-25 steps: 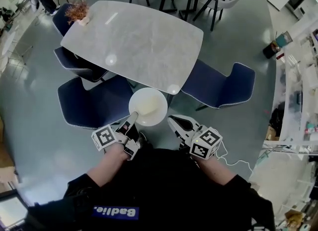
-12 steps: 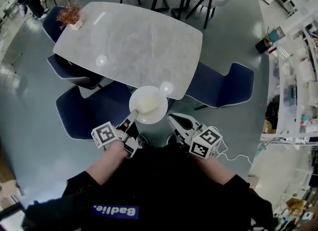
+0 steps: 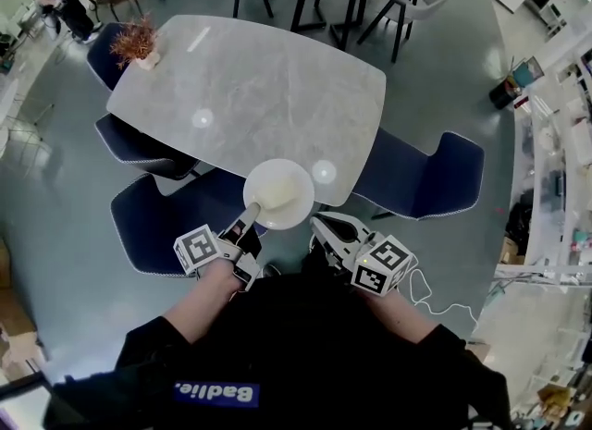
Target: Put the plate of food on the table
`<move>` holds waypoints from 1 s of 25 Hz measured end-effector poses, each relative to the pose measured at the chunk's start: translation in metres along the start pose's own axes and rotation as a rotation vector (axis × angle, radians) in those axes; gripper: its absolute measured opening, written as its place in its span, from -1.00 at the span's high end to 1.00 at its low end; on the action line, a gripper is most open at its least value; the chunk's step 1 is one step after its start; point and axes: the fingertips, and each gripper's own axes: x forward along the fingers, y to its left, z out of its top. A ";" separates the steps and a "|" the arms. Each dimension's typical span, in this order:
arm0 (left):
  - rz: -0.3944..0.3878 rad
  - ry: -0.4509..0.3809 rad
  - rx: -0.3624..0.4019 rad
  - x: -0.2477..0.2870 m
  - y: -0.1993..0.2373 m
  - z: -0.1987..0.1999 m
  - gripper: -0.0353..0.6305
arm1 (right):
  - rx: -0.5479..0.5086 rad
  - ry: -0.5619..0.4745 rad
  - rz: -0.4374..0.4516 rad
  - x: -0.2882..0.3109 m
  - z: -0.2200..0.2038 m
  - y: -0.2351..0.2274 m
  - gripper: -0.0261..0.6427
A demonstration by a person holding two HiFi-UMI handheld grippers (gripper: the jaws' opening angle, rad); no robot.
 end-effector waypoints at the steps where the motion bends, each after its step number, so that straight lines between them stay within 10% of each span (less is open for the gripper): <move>1: 0.001 -0.008 -0.007 0.005 -0.002 0.003 0.86 | -0.007 0.003 0.010 0.002 0.006 -0.005 0.89; 25: 0.113 -0.251 -0.076 0.142 0.040 0.097 0.86 | -0.022 0.115 0.115 0.019 0.081 -0.155 0.89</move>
